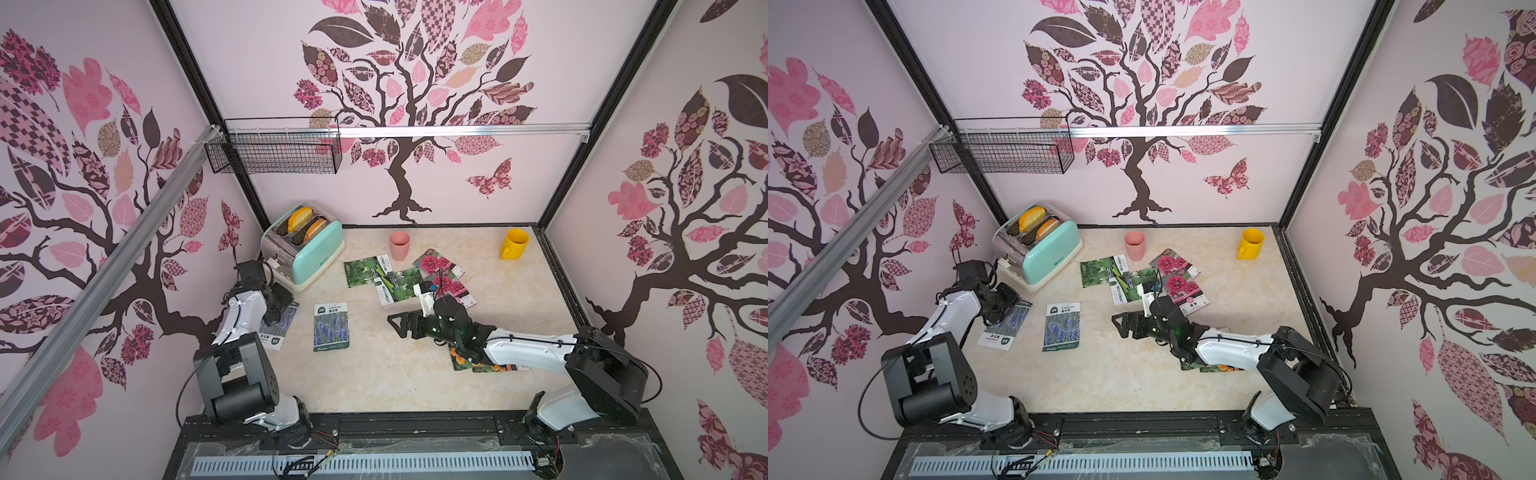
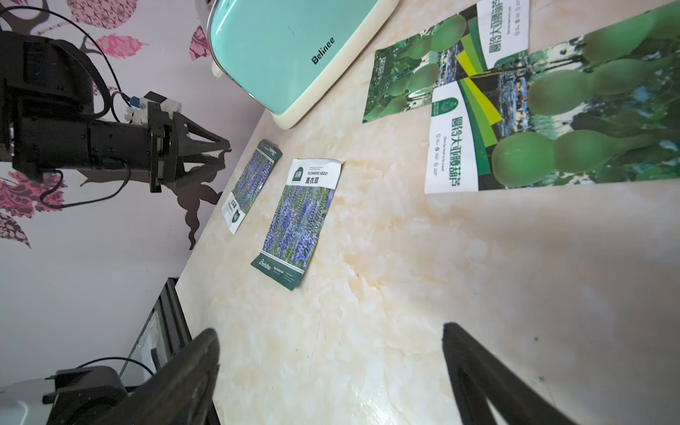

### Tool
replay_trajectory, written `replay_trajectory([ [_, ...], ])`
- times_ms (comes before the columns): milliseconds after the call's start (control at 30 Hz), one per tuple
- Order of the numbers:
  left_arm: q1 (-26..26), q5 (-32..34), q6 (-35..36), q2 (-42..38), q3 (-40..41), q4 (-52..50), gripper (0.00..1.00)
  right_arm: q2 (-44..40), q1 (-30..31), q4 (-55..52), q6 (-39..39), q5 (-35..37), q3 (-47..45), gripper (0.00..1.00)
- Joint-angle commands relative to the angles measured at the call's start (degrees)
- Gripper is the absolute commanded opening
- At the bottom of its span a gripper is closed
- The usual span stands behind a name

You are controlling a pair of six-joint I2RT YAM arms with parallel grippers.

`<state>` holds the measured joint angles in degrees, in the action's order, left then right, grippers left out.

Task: Arrange the seed packets in a row
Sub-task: Move the seed packets from the center of the board.

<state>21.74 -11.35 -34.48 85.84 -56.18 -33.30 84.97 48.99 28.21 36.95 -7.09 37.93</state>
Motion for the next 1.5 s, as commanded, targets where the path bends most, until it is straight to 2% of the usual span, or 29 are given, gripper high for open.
replay_trajectory([
  [0,2.0,-3.7,0.3,2.6,1.6,8.4,0.41,-2.1,-0.6,-1.3,-2.3,-2.0,-1.0,0.97],
  [300,1.9,0.8,3.5,15.8,-4.1,1.5,0.38,-8.2,-2.2,-3.7,-2.9,-1.4,-5.0,0.97],
  [433,-0.7,1.0,3.6,19.1,-4.7,-3.5,0.39,-10.6,-4.6,-3.8,-1.6,-3.5,-6.4,0.97],
  [567,-6.3,-0.8,2.0,20.6,-4.5,-4.8,0.40,-13.5,-5.5,-6.0,-2.2,-2.9,-6.4,0.98],
  [800,-14.9,-7.1,-4.1,17.9,3.4,3.1,0.40,-16.9,-6.3,-9.4,-3.6,-0.9,-6.9,0.98],
  [900,-20.9,-7.8,-6.4,16.7,5.4,5.7,0.40,-16.2,-6.9,-9.8,-4.1,-0.6,-6.8,0.99],
  [1100,-33.1,-10.8,-12.3,16.9,3.3,10.7,0.40,-13.9,-8.5,-11.3,-5.4,-1.1,-5.9,0.99],
  [1167,-35.3,-11.0,-12.3,15.6,1.4,9.7,0.41,-12.6,-9.1,-12.3,-6.5,-1.4,-5.1,0.98],
  [1233,-35.4,-10.6,-11.5,12.4,0.7,8.1,0.42,-10.7,-9.3,-13.3,-7.5,-1.9,-3.9,0.98],
  [1333,-33.9,-5.2,-6.9,6.9,-1.4,1.3,0.45,-6.4,-9.3,-13.9,-8.7,-4.6,-1.1,0.98],
  [1467,-28.1,-1.4,-2.1,2.6,-2.1,-4.5,0.48,1.8,-9.3,-14.8,-9.5,-9.6,5.0,0.96],
])
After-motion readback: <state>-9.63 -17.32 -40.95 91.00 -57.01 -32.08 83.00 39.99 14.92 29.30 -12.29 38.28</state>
